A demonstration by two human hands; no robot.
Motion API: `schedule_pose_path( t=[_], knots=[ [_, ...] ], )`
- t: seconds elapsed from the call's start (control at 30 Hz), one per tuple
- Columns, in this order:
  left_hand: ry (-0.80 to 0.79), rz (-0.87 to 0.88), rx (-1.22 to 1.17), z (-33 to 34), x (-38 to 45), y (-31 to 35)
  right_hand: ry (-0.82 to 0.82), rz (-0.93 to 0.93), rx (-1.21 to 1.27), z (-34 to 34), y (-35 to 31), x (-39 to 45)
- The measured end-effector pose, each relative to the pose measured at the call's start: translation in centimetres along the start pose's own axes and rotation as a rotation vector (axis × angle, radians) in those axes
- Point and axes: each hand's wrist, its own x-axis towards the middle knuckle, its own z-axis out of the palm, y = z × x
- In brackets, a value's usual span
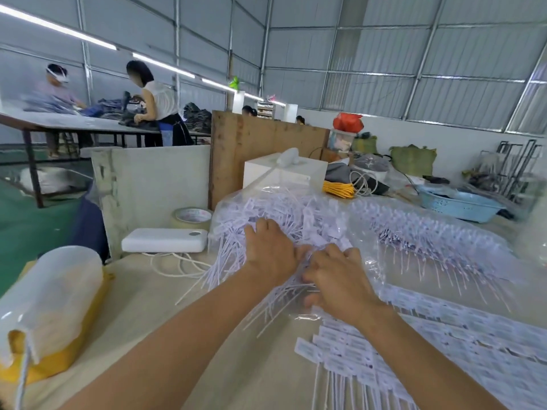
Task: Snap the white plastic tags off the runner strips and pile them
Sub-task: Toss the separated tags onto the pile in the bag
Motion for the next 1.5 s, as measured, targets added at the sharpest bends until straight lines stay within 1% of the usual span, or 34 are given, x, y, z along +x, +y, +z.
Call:
schedule_pose_path(
  t=[0.03,0.07,0.13,0.17,0.23,0.27,0.3,0.37,0.4,0.5,0.53,0.6,0.63,0.73,0.83,0.93,1.03,1.1,1.2,1.27,1.33,1.43,1.5],
  knots=[
    [0.046,0.041,0.024,-0.1,-0.4,-0.2,0.049,-0.024,-0.057,-0.3,0.0,0.0],
    [0.057,0.095,0.010,-0.2,-0.7,-0.6,0.134,-0.031,-0.059,-0.2,0.0,-0.2],
    [-0.013,0.222,-0.046,0.1,-1.1,-1.5,0.267,-0.046,0.017,0.2,0.2,-0.9],
    [-0.082,0.280,-0.044,0.3,-1.3,-2.0,0.260,-0.049,0.079,0.4,0.5,-1.4],
    [-0.222,0.336,-0.025,0.6,-1.5,-2.6,0.135,-0.045,0.302,-0.1,0.9,-2.1],
    [-0.250,0.345,-0.005,0.7,-1.5,-2.7,0.036,-0.041,0.394,-0.2,1.0,-2.3],
    [-0.243,0.349,0.026,0.7,-1.4,-2.6,-0.054,-0.065,0.397,-0.2,0.9,-2.3],
    [-0.199,0.349,0.074,0.7,-1.3,-2.2,-0.167,-0.099,0.263,-0.1,0.2,-2.1],
    [-0.186,0.344,0.088,0.6,-1.2,-2.0,-0.196,-0.095,0.198,-0.2,-0.2,-2.0],
    [-0.171,0.311,0.114,0.5,-1.2,-1.1,-0.158,-0.142,0.004,-0.3,-1.6,-1.7],
    [-0.168,0.303,0.117,0.6,-1.2,-0.9,-0.140,-0.144,-0.022,-0.3,-1.9,-1.7],
    [-0.167,0.296,0.110,0.7,-1.3,-0.9,-0.080,-0.142,0.011,-0.4,-2.5,-1.9],
    [-0.169,0.294,0.105,0.8,-1.2,-1.1,-0.014,-0.156,0.037,-0.8,-2.7,-2.1],
    [-0.181,0.288,0.076,0.3,-0.6,-1.6,0.267,-0.198,0.213,-1.6,-2.4,-2.3],
    [-0.214,0.299,0.064,-0.6,1.1,-1.6,0.440,-0.171,0.342,-3.1,-2.1,-2.2],
    [-0.236,0.284,0.083,-1.3,3.5,-1.3,0.532,-0.137,0.436,-5.6,-1.7,-1.3],
    [-0.244,0.234,0.009,-1.4,5.5,-0.6,0.662,-0.172,0.543,-7.4,-1.8,-1.2],
    [-0.210,0.229,0.051,-1.4,6.5,-0.6,0.699,-0.206,0.610,-7.8,-2.1,-1.7],
    [-0.099,0.244,0.199,-1.5,7.5,-1.0,0.729,-0.265,0.625,-7.5,-2.5,-3.2],
    [-0.003,0.265,0.296,-0.9,7.4,-0.9,0.691,-0.315,0.631,-6.7,-3.3,-4.4],
    [0.058,0.286,0.345,0.9,6.5,-0.5,0.566,-0.363,0.616,-5.5,-4.5,-5.7],
    [0.016,0.315,0.309,3.2,5.2,-0.9,0.254,-0.413,0.502,-4.1,-6.2,-6.2],
    [-0.005,0.345,0.266,2.9,4.4,-1.4,-0.046,-0.415,0.450,-4.2,-6.9,-5.5]
  ],
)
